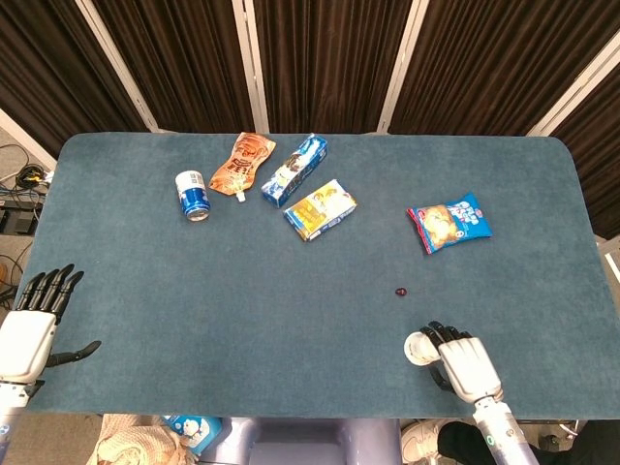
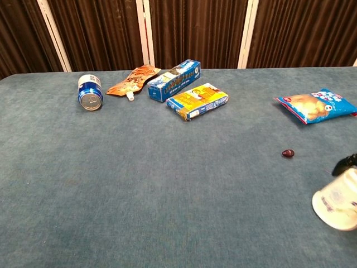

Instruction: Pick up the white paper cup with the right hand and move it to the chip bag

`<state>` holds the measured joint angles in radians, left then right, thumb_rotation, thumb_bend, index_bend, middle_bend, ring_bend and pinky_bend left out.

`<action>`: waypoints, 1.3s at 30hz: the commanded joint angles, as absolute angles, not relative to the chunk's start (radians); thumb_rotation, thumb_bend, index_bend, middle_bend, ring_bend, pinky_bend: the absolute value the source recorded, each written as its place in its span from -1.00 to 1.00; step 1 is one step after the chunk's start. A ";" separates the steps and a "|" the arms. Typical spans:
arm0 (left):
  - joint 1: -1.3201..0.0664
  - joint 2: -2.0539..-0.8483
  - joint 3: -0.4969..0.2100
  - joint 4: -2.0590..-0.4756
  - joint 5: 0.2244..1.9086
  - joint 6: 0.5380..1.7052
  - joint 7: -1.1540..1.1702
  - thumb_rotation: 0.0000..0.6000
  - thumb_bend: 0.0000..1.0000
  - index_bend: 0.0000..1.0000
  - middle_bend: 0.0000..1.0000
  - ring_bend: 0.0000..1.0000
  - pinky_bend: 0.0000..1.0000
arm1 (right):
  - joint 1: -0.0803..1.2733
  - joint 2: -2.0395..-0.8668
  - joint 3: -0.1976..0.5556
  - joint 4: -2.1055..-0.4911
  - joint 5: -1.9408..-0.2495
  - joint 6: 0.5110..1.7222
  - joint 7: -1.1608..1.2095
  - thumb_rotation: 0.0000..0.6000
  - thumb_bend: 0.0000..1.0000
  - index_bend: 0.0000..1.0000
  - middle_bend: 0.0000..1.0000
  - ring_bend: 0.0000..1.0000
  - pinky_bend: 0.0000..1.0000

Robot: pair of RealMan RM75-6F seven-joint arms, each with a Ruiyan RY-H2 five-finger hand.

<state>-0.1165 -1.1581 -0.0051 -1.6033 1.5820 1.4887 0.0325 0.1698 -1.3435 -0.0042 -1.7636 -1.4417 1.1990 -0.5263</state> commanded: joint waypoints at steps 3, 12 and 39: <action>-0.117 -1.157 -0.006 -1.603 1.582 1.489 0.031 1.00 -0.97 -1.00 -1.00 -1.00 -1.00 | 0.176 -1.349 0.000 -1.758 -1.432 1.202 -0.527 1.00 -0.10 -0.10 -0.27 -0.16 0.01; -0.118 -1.160 -0.005 -1.603 1.583 1.487 0.039 1.00 -0.97 -1.00 -1.00 -1.00 -1.00 | 0.209 -1.347 0.037 -1.816 -1.415 1.214 -0.547 1.00 -0.09 -0.08 -0.27 -0.16 0.01; -0.124 -1.144 -0.003 -1.615 1.569 1.464 0.018 1.00 -0.97 -1.00 -1.00 -1.00 -1.00 | 0.409 -1.503 0.216 -1.695 -1.112 1.178 -0.709 1.00 -0.09 -0.08 -0.27 -0.16 0.01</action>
<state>-0.1242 -1.1445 -0.0028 -1.6149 1.5690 1.4639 0.0181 0.4005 -1.4950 0.2115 -1.7075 -1.1193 1.1786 -0.7053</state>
